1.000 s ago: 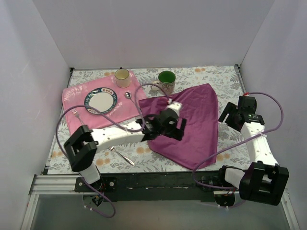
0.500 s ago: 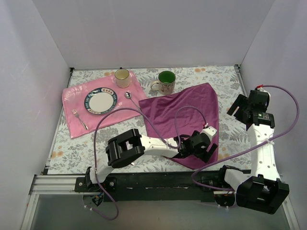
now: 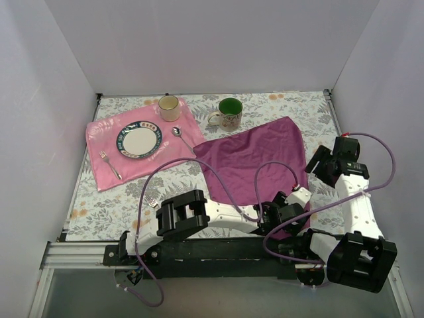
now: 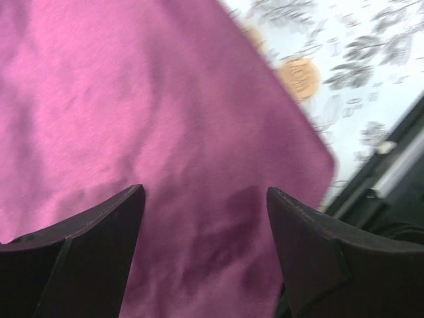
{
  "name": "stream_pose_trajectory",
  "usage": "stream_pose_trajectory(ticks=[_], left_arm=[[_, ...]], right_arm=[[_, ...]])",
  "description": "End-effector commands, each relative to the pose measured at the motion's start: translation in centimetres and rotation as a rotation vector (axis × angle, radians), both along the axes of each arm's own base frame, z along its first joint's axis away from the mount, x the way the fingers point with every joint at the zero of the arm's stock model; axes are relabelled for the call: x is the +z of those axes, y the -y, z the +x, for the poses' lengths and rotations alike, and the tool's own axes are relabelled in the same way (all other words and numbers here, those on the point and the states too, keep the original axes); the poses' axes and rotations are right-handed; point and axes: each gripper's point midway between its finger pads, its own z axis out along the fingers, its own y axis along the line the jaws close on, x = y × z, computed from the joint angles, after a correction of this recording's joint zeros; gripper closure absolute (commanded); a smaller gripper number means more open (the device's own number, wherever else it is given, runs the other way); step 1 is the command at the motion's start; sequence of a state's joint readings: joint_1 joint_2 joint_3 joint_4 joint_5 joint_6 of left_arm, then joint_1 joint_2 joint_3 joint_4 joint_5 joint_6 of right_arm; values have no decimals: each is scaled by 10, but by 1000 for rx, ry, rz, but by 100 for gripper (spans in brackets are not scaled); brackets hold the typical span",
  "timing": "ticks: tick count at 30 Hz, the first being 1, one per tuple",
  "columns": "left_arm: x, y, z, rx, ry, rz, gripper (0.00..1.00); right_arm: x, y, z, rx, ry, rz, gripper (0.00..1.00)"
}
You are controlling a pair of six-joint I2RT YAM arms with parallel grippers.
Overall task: Fold the napkin, place the utensils inside, and roll it up
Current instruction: Flatten the napkin out
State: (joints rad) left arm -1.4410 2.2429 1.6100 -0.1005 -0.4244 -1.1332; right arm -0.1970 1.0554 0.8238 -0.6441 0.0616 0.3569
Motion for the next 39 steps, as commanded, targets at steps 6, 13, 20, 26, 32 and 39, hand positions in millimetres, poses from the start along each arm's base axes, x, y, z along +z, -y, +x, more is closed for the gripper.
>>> stream_pose_trajectory(ticks=[6, 13, 20, 26, 32, 39], left_arm=[[1, -65, 52, 104, -166, 15, 20], [55, -55, 18, -98, -252, -172, 13], [91, -43, 0, -200, -297, -252, 13], [116, -58, 9, -144, -252, -261, 13], [140, -97, 37, 24, -188, -300, 13], [152, -168, 86, 271, -198, -352, 9]], right_arm=[[-64, -21, -2, 16, -98, 143, 25], [-90, -44, -4, 92, -159, 267, 39], [-103, -67, -8, 139, -149, 386, 54], [-87, -53, -7, 141, -126, 273, 86], [-46, -116, 29, 325, -80, 240, 99], [19, -249, 103, 535, 2, 583, 75]])
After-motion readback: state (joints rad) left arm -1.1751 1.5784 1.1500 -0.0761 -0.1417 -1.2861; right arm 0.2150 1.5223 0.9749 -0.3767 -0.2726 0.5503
